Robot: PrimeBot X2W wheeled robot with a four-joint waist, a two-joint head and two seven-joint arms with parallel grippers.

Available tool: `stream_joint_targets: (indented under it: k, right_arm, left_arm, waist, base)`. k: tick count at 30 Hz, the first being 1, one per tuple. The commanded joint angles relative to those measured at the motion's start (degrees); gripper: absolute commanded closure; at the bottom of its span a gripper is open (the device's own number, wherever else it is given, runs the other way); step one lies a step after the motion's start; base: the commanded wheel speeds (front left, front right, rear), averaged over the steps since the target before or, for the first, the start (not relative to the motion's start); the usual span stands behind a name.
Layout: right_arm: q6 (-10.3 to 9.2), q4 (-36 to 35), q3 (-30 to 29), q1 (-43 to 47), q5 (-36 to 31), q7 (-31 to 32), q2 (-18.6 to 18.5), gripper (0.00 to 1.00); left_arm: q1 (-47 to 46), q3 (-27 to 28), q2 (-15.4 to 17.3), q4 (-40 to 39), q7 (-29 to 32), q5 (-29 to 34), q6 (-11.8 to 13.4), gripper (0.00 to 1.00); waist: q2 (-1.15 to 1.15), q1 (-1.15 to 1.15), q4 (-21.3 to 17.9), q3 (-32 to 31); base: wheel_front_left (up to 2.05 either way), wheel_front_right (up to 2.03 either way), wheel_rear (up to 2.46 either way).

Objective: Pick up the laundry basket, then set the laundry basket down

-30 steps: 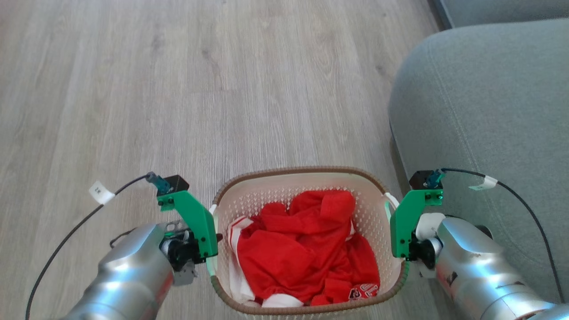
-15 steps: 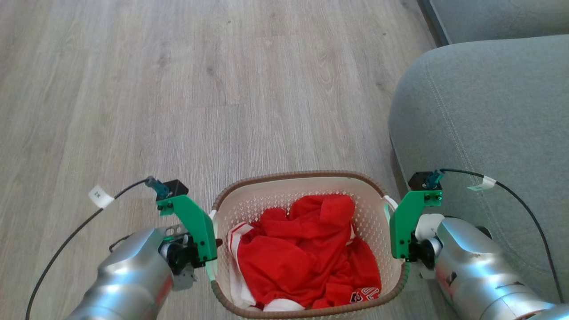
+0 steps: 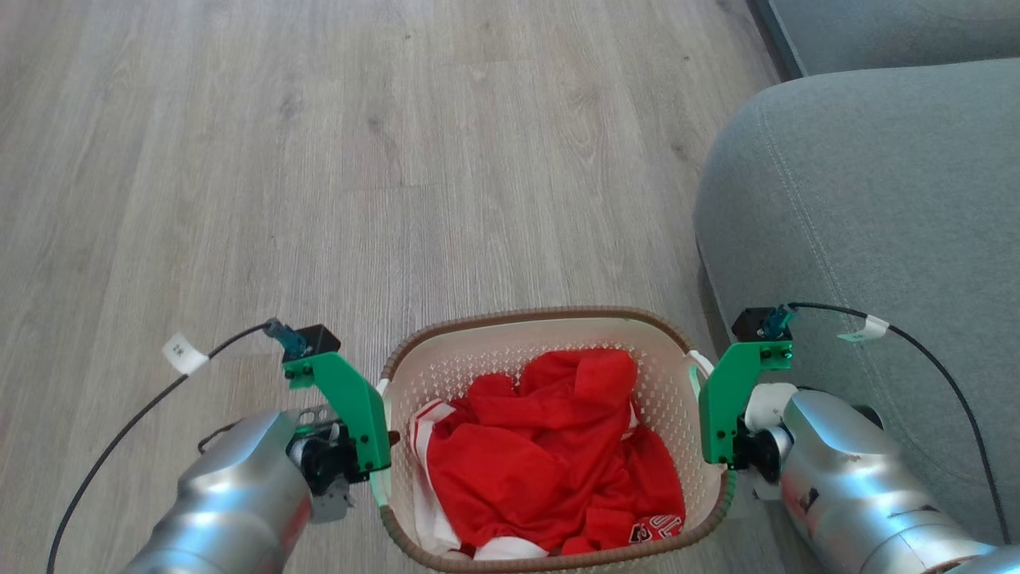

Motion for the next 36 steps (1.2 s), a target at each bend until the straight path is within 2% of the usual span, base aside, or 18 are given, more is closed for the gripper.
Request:
stream_joint_targets:
  k: [1, 27, 31, 36]
  right_arm:
    - [-0.58, -0.57, 0.17, -1.65, -0.56, -0.45, -1.34, 1.00]
    - [-0.58, -0.57, -2.37, -1.84, -2.90, -0.93, -1.34, 1.00]
    - [-0.58, -0.57, -2.76, -2.25, -3.59, -1.95, -1.34, 1.00]
    - [-0.58, -0.57, -3.13, -4.29, -4.49, -4.05, -1.34, 1.00]
  left_arm:
    - [-2.86, 1.34, 3.40, 1.04, -1.03, -0.60, 0.57, 1.00]
    - [-3.27, 0.78, 3.28, 1.37, -2.84, -1.19, 0.57, 1.00]
    - [-3.90, 0.55, 3.18, 1.36, -4.20, -0.88, 0.57, 1.00]
    - [-6.39, 0.09, 3.27, 1.61, -7.02, 0.21, 0.57, 1.00]
  waist:
    - [0.00, 0.00, -0.03, 0.08]
    - [0.00, 0.00, 0.77, 0.77]
    - [0.00, 0.00, 0.68, 1.98]
    - [0.00, 0.00, 0.44, 6.51]
  base:
    - [0.00, 0.00, 0.00]
    - [0.00, 0.00, 0.00]
    - [0.00, 0.00, 0.00]
    - [0.00, 0.00, 0.00]
